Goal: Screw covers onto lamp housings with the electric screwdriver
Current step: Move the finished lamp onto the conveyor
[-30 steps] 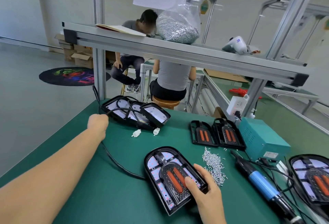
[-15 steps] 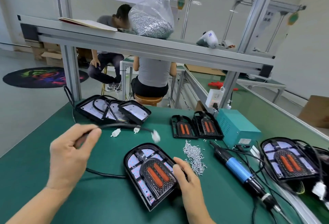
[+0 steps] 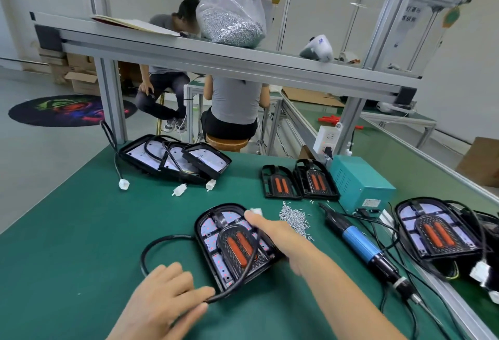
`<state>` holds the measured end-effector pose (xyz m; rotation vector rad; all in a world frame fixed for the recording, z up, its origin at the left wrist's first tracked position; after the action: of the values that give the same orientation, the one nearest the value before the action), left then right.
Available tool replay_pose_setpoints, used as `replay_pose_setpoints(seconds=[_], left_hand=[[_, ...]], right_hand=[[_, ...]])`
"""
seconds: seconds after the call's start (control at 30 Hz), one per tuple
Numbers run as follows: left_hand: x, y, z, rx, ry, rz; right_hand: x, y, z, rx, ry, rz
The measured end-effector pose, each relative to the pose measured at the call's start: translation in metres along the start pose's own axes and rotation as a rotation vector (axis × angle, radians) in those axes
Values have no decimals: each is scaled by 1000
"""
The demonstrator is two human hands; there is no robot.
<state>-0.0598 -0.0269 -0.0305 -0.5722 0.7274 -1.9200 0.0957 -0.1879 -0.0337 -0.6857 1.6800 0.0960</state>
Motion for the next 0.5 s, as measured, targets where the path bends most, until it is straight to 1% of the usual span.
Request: replay_pose_setpoints(seconds=[0.1, 0.17, 0.23, 0.3, 0.33, 0.4, 0.43, 0.47, 0.5], left_hand=[[2, 12, -5, -97, -8, -24], [0, 16, -8, -163, -97, -96], [-5, 16, -9, -200, -202, -153], [-11, 18, -11, -258, -364, -269], [-16, 21, -12, -292, -485, -340], [-22, 23, -16, -340, -658, -388], [-24, 23, -16, -334, -704, -394], [-25, 20, -16, -284, -726, -347], [-25, 15, -16, -218, -724, -250]], right_hand=[[1, 0, 8, -44, 28, -80], [5, 1, 12, -85, 28, -61], [7, 4, 9, -146, 12, 13], [9, 11, 7, -217, -30, 106], [11, 13, 7, -230, -53, 144], [14, 15, 8, -192, -60, 182], [16, 16, 8, -159, -54, 191], [18, 17, 7, -128, -48, 199], [20, 17, 7, -98, -48, 211]])
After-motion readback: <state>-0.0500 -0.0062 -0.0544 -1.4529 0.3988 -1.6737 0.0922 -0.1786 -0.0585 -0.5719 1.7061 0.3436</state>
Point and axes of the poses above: each hand's wrist, its own z-axis towards the middle knuckle, its own y-axis out of the palm, x = y × z, the point moved 5 cm from there along z, towards the middle knuckle, and after that the axes turned 12 degrees about -y, right-handed, at the moved point
